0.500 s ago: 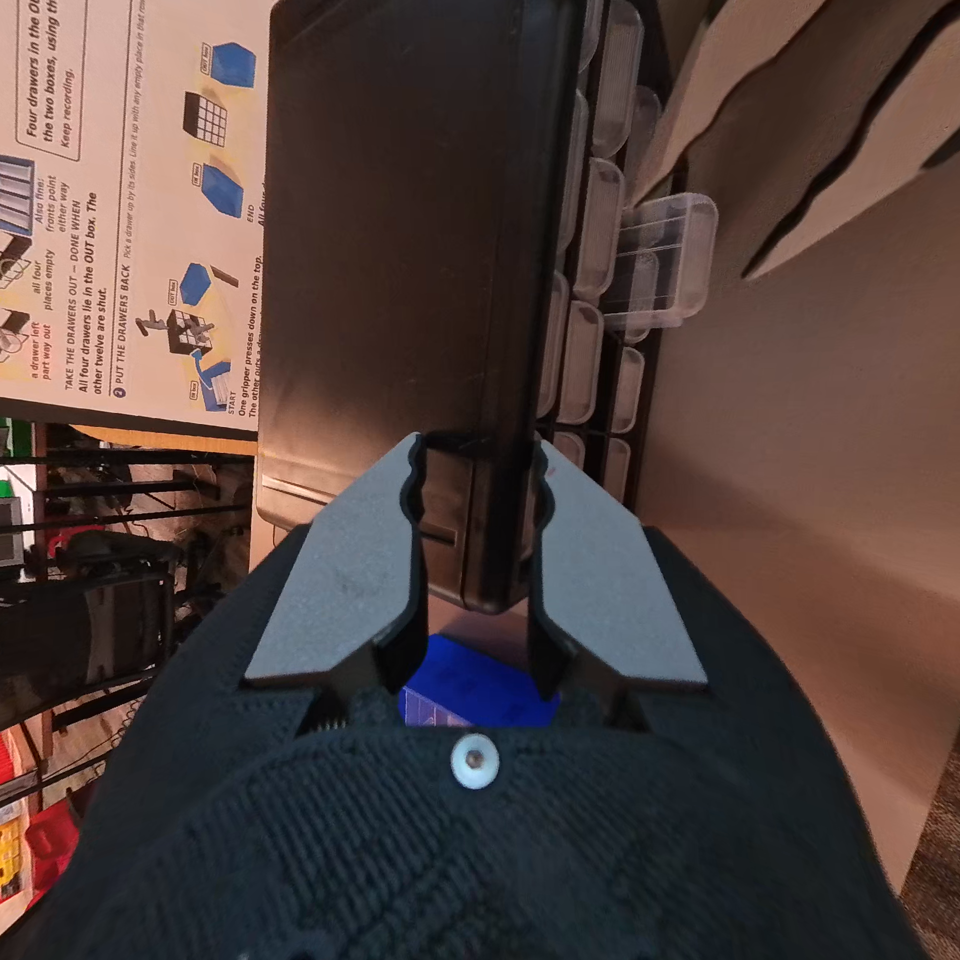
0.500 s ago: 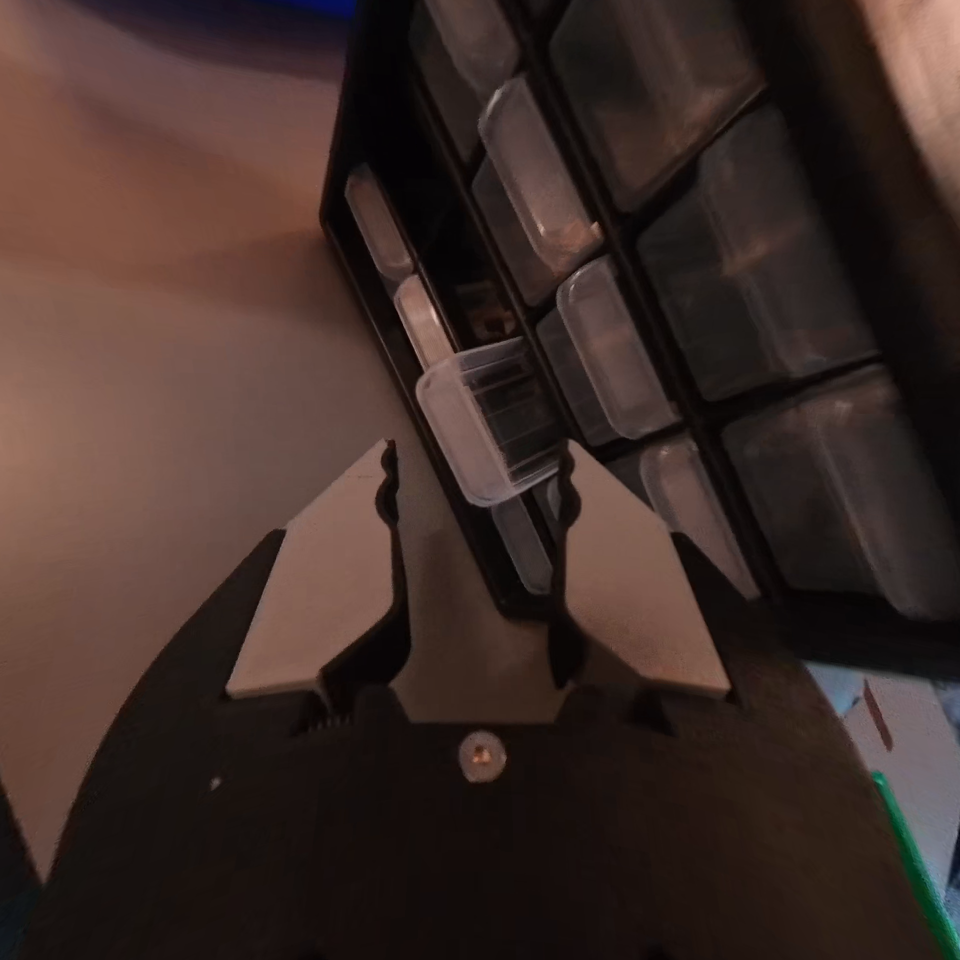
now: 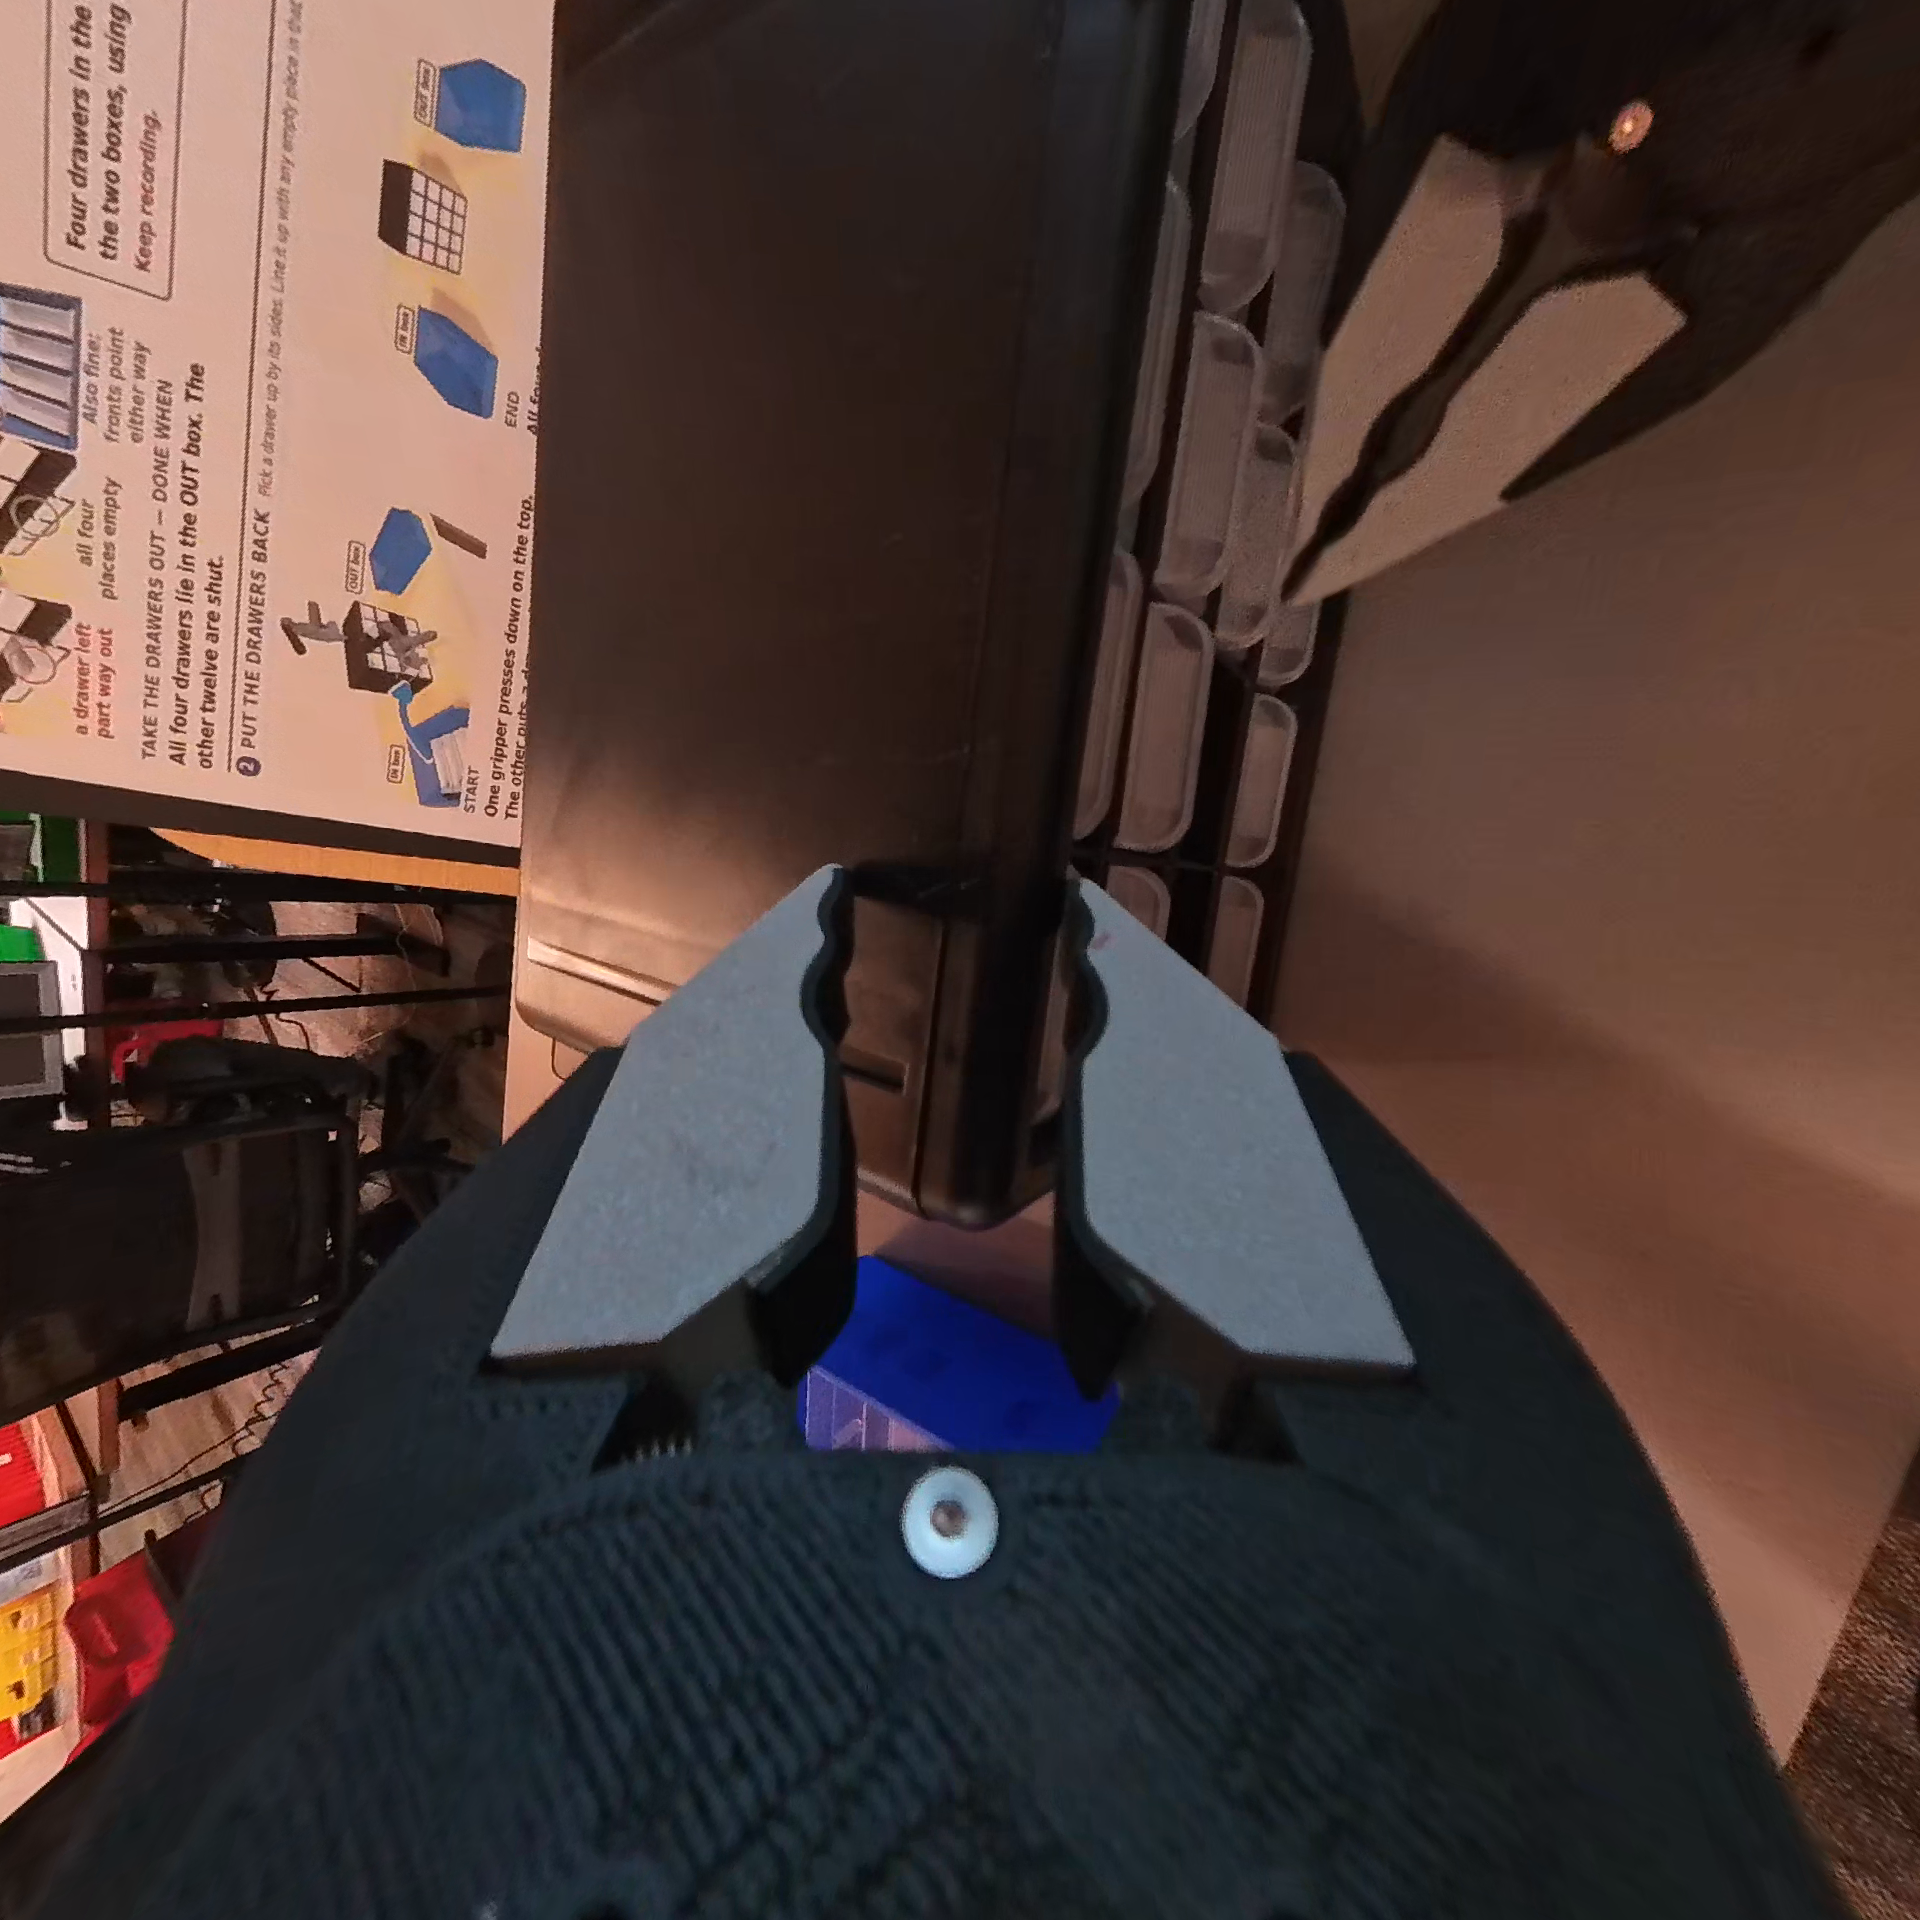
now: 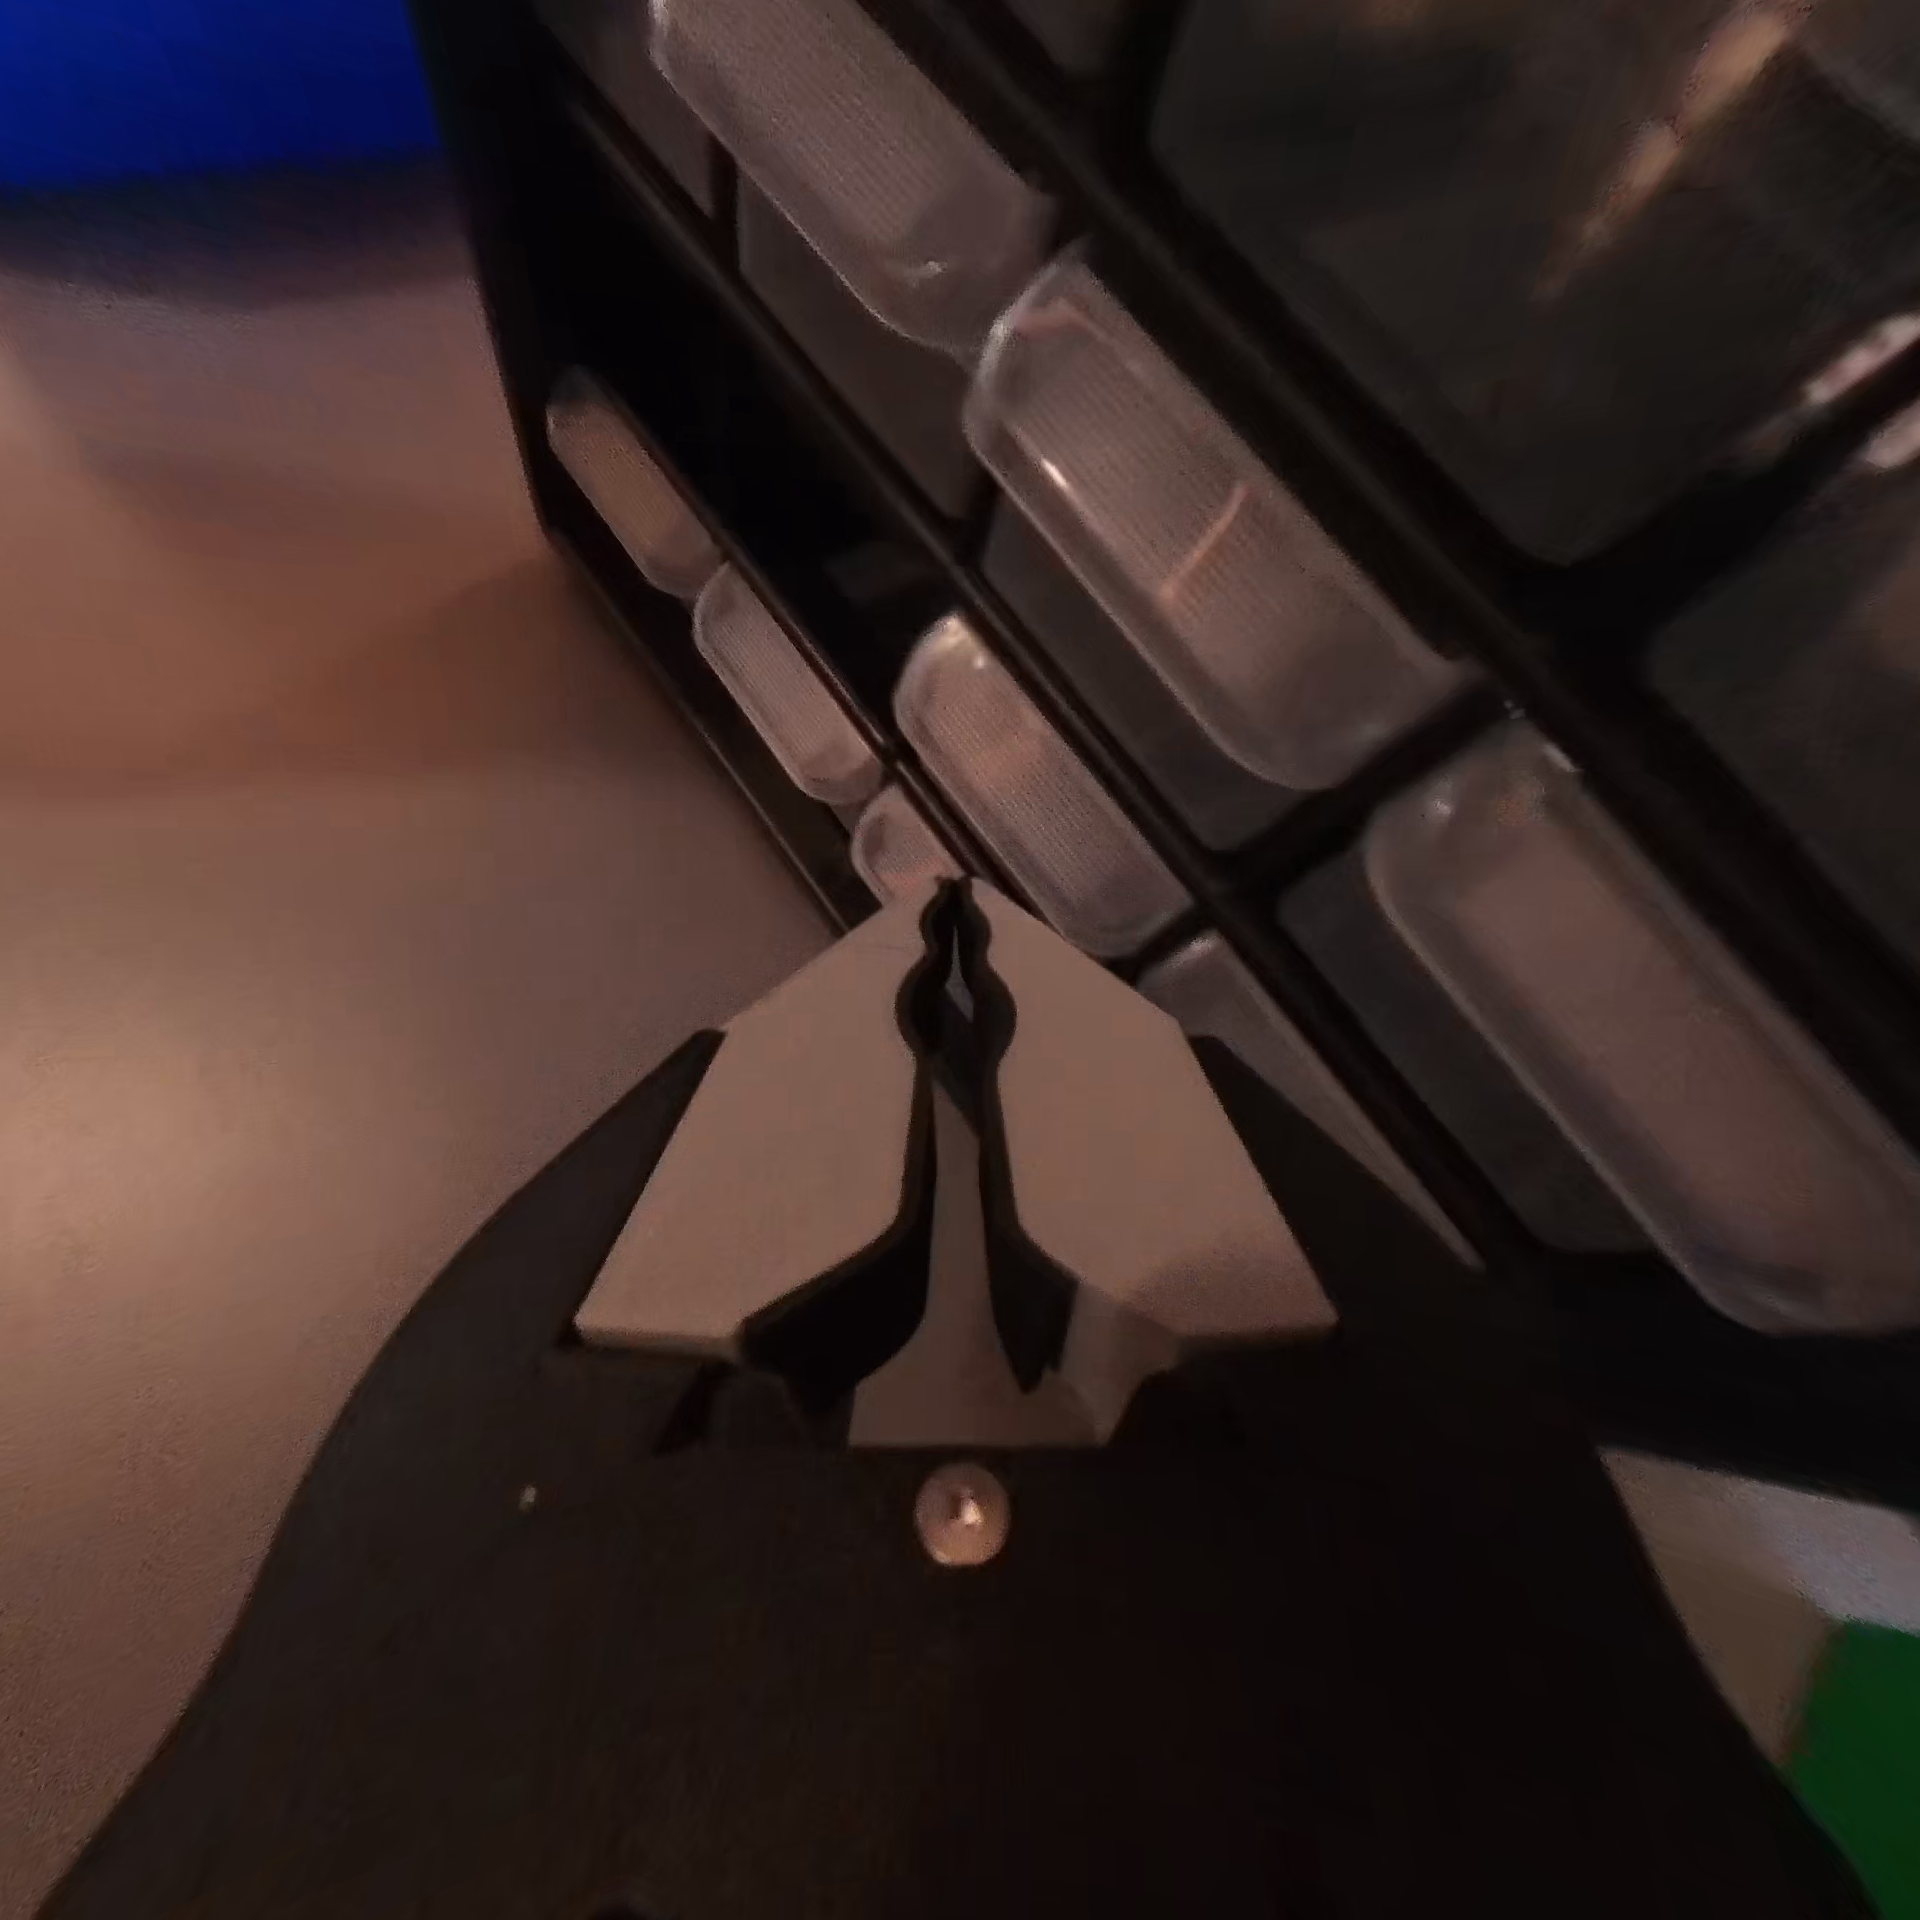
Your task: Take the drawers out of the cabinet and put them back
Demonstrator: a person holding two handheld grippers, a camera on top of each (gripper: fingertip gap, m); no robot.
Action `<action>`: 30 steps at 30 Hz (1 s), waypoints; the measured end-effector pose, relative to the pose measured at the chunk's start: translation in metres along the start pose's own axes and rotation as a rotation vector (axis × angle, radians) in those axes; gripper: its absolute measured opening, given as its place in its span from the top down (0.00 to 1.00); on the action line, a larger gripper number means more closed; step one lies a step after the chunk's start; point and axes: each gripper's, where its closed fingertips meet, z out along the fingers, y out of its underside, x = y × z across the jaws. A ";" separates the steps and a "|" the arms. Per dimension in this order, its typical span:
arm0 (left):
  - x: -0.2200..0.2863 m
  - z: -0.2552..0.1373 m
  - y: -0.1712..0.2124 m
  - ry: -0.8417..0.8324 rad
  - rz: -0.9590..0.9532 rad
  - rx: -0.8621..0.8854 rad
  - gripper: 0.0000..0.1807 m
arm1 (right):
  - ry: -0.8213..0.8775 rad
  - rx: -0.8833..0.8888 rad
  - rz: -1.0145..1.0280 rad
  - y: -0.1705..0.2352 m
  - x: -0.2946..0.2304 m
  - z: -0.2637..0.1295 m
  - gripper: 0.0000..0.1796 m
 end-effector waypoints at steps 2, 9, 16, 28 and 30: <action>0.000 0.000 0.000 -0.006 -0.002 0.000 0.79 | -0.013 0.058 -0.005 -0.004 -0.012 0.002 1.00; 0.003 -0.004 -0.002 -0.037 -0.053 0.079 0.79 | -0.033 0.107 -0.022 0.013 -0.034 -0.002 1.00; -0.008 -0.065 0.062 0.030 -0.319 0.317 0.77 | -0.037 0.125 0.031 0.018 -0.030 -0.009 1.00; 0.007 0.018 0.378 -0.195 -0.301 -0.628 0.82 | -0.070 0.184 0.113 0.011 -0.027 -0.013 0.98; 0.012 0.022 0.387 -0.201 -0.263 -0.667 0.93 | -0.072 0.189 0.124 0.011 -0.027 -0.014 0.98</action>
